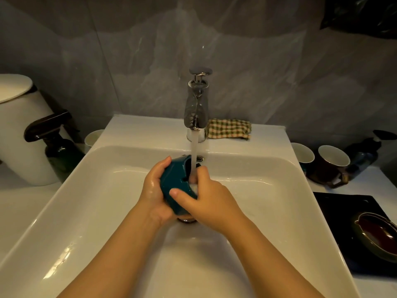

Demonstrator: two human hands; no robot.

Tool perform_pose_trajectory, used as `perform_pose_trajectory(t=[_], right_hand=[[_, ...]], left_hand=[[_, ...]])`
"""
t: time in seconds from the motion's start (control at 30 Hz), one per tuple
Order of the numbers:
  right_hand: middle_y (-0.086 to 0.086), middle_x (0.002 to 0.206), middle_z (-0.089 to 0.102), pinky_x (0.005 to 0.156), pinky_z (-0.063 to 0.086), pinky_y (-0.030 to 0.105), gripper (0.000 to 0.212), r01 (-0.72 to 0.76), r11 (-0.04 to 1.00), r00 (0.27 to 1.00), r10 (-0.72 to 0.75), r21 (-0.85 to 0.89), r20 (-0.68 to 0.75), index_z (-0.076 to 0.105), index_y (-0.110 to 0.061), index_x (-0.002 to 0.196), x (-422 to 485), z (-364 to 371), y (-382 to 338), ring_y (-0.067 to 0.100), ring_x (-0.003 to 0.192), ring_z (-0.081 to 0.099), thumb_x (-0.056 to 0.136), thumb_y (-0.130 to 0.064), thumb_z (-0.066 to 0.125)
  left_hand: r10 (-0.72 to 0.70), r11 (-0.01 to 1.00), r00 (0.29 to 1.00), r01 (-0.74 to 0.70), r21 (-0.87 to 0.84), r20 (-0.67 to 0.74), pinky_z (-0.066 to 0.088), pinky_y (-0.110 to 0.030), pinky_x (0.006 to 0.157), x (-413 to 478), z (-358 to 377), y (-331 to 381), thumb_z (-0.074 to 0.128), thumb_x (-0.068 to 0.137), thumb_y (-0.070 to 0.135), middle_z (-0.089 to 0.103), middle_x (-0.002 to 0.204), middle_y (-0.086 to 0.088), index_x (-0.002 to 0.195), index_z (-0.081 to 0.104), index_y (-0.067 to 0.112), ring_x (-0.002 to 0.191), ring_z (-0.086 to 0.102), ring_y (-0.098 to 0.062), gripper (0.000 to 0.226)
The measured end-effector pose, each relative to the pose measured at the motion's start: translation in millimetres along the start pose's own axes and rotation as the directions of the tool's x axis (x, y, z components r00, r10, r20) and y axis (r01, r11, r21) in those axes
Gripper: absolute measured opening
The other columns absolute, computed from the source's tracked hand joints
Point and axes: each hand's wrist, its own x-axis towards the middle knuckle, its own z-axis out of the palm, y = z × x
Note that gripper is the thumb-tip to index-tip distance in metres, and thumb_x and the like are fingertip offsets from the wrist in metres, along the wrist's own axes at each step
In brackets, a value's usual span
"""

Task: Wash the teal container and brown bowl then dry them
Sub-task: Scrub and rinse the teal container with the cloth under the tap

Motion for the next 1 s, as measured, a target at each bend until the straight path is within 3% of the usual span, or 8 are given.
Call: perform_pose_trajectory(t=[0.2, 0.4, 0.47, 0.57, 0.67, 0.73, 0.83, 1.0], right_hand=[[-0.007, 0.105, 0.056, 0.072, 0.055, 0.019, 0.032, -0.187, 0.706, 0.977, 0.058, 0.683, 0.207, 0.048, -0.034, 0.098, 3.2, -3.5, -2.1, 0.010, 0.095, 0.058, 0.069, -0.044, 0.057], [-0.011, 0.101, 0.059, 0.095, 0.047, 0.042, 0.043, -0.021, 0.997, 0.994, 0.014, 0.071, 0.104, 0.050, -0.036, 0.100, 3.1, 8.8, 12.0, 0.016, 0.103, 0.054, 0.078, -0.069, 0.037], [-0.006, 0.095, 0.062, 0.091, 0.049, 0.039, 0.034, -0.067, 0.977, 0.993, 0.046, 0.202, 0.107, 0.057, -0.030, 0.092, 3.5, 4.6, 10.7, 0.019, 0.098, 0.057, 0.087, -0.060, 0.041], [0.003, 0.082, 0.066, 0.072, 0.050, 0.034, 0.034, -0.181, 0.797, 0.953, 0.287, 0.576, -0.097, 0.063, -0.020, 0.076, 8.1, -3.8, 5.4, 0.017, 0.078, 0.060, 0.094, -0.042, 0.045], [0.006, 0.080, 0.064, 0.063, 0.046, 0.031, 0.033, -0.086, 0.496, 0.734, 0.618, 0.864, -0.282, 0.060, -0.020, 0.072, 13.5, -19.3, 14.9, 0.020, 0.073, 0.057, 0.097, -0.034, 0.043], [0.001, 0.078, 0.063, 0.067, 0.045, 0.026, 0.028, -0.085, 0.350, 0.690, 0.696, 0.933, -0.199, 0.059, -0.021, 0.078, 13.5, -26.7, 19.9, 0.015, 0.075, 0.057, 0.097, -0.031, 0.042], [0.002, 0.062, 0.067, 0.062, 0.049, 0.028, 0.023, -0.207, 0.117, 0.758, 0.646, 0.971, 0.084, 0.065, -0.012, 0.078, 12.3, -19.2, 13.1, 0.018, 0.071, 0.060, 0.091, -0.022, 0.049], [0.008, 0.102, 0.069, 0.075, 0.056, 0.037, 0.021, -0.240, 0.328, 0.759, 0.650, 0.914, -0.034, 0.067, -0.013, 0.105, 17.0, -5.7, 22.8, 0.025, 0.099, 0.063, 0.090, -0.018, 0.054]], left_hand=[[-0.073, 0.997, 0.996, 0.074, 0.016, -0.054, 0.050, -0.043, 0.069, -1.2, 2.8, -6.0, 0.054, 0.079, 0.053, 0.065, 0.086, -0.014, 0.096, 0.067, 0.016, 0.084, 0.060, -0.031, 0.042], [-0.019, 0.999, 1.000, 0.019, 0.043, -0.008, 0.049, -0.039, 0.075, -1.7, 4.3, -6.1, 0.055, 0.080, 0.047, 0.067, 0.077, -0.012, 0.085, 0.071, 0.012, 0.077, 0.062, -0.027, 0.039], [0.000, 1.000, 1.000, 0.000, 0.019, 0.001, 0.049, -0.039, 0.077, -1.1, 2.9, -2.2, 0.052, 0.082, 0.048, 0.069, 0.073, -0.012, 0.072, 0.074, 0.013, 0.074, 0.061, -0.028, 0.043], [0.011, 0.999, 1.000, -0.011, -0.033, -0.003, 0.050, -0.049, 0.081, 1.7, 1.5, -1.0, 0.048, 0.085, 0.051, 0.071, 0.087, -0.015, 0.081, 0.074, 0.016, 0.085, 0.062, -0.034, 0.044], [-0.043, 0.993, 0.999, 0.043, -0.112, 0.000, 0.041, -0.068, 0.088, 3.7, 0.0, 1.4, 0.041, 0.087, 0.055, 0.063, 0.111, -0.020, 0.101, 0.067, 0.021, 0.102, 0.057, -0.047, 0.044], [-0.073, 0.986, 0.997, 0.073, -0.149, 0.012, 0.043, -0.069, 0.084, 3.9, -0.5, 1.2, 0.039, 0.089, 0.055, 0.063, 0.111, -0.021, 0.102, 0.067, 0.023, 0.101, 0.057, -0.048, 0.044], [-0.111, 0.983, 0.994, 0.113, -0.148, 0.022, 0.052, -0.056, 0.074, 0.8, 5.8, -3.6, 0.040, 0.090, 0.054, 0.065, 0.111, -0.019, 0.110, 0.067, 0.023, 0.102, 0.059, -0.040, 0.046], [0.023, 0.981, 0.987, 0.009, 0.194, -0.161, 0.054, -0.046, 0.069, 0.4, 14.8, -7.5, 0.037, 0.096, 0.047, 0.066, 0.091, -0.011, 0.090, 0.062, 0.021, 0.086, 0.062, -0.030, 0.036]])
